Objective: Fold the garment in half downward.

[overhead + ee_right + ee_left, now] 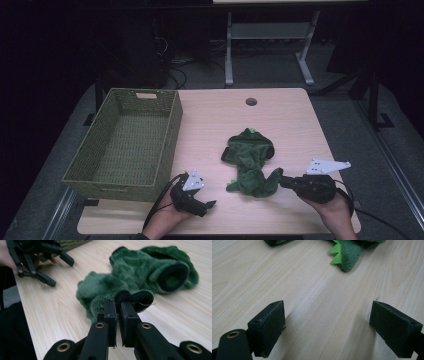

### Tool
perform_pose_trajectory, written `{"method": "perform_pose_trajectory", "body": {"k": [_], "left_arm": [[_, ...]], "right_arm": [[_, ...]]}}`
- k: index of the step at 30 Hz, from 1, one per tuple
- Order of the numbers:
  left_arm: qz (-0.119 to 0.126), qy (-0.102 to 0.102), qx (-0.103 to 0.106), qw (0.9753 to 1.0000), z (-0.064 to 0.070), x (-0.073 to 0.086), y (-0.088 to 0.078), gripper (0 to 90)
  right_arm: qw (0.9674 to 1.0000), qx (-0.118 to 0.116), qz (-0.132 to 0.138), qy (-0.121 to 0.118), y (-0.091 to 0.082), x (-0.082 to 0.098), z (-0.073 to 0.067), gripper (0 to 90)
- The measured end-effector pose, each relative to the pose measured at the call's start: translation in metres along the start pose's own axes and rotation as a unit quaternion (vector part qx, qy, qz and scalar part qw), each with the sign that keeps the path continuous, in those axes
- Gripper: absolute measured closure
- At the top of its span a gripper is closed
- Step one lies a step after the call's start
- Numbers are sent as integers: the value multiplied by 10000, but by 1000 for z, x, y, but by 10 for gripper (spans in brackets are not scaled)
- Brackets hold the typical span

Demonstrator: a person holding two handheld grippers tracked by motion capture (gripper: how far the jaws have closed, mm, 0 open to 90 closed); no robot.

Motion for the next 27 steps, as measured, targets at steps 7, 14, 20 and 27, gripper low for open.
{"method": "perform_pose_trajectory", "body": {"k": [7, 14, 20, 27], "left_arm": [[0, -6, -3, 10000, 0, 0, 0, 125], [13, -23, -1, 10000, 0, 0, 0, 125], [12, -10, -7, 10000, 0, 0, 0, 125], [17, -25, -3, 10000, 0, 0, 0, 125]], "right_arm": [[9996, -182, 50, -195, 10, -16, -9, 844], [9984, -388, 9, -407, 25, -33, -14, 843], [9969, -553, -125, -549, 45, -47, -21, 827], [9961, -680, -37, -563, 54, -58, -26, 762]]}}
Point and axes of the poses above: each handheld gripper's, and its own axes: y roughly forward along the jaws, x roughly out of its underside, z roughly to its right, the point moved 2 cm from there along y, roughly forward along the jaws, and after that the axes turned 5 degrees about -z, right-handed, at the moved point
